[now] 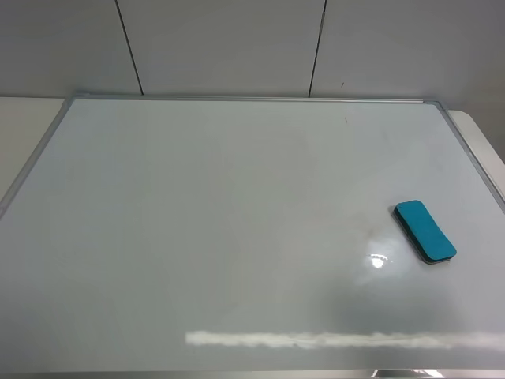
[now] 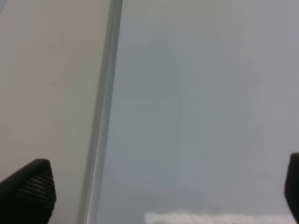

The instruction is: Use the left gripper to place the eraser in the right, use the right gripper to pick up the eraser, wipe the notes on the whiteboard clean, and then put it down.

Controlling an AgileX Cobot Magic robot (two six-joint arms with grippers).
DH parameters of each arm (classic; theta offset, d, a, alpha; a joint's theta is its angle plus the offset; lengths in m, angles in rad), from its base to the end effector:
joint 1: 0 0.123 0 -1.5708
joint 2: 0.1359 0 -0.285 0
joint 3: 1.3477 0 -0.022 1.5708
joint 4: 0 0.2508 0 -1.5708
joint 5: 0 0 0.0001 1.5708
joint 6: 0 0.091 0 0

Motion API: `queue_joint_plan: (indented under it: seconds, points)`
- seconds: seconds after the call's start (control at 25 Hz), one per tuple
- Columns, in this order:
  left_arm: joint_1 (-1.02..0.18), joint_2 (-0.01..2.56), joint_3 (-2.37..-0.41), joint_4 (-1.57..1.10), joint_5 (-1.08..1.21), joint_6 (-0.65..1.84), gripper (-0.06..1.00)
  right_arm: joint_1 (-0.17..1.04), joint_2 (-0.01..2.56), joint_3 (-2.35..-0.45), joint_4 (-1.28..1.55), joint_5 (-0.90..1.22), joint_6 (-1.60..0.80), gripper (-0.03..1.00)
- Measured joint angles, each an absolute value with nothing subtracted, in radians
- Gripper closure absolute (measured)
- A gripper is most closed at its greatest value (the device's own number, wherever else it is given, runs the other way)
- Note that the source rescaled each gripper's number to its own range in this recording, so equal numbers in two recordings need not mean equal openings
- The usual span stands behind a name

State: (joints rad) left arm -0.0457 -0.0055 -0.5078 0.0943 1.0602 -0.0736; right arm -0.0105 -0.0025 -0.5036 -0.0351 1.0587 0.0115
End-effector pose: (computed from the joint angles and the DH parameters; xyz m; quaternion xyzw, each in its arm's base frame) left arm -0.0064 0.0078 0.2798 -0.0140 0.8486 0.0156 0.5287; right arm -0.0056 -0.0027 0.2785 0.0101 0.8509 -0.0173 0.5249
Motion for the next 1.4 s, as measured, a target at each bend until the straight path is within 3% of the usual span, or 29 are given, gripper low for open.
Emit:
queue_joint_plan:
  seconds: [1.4]
  points:
    - [-0.046, -0.006, -0.508, 0.094, 1.06, -0.074, -0.06, -0.01, -0.002, -0.504, -0.03, 1.059, 0.011, -0.03]
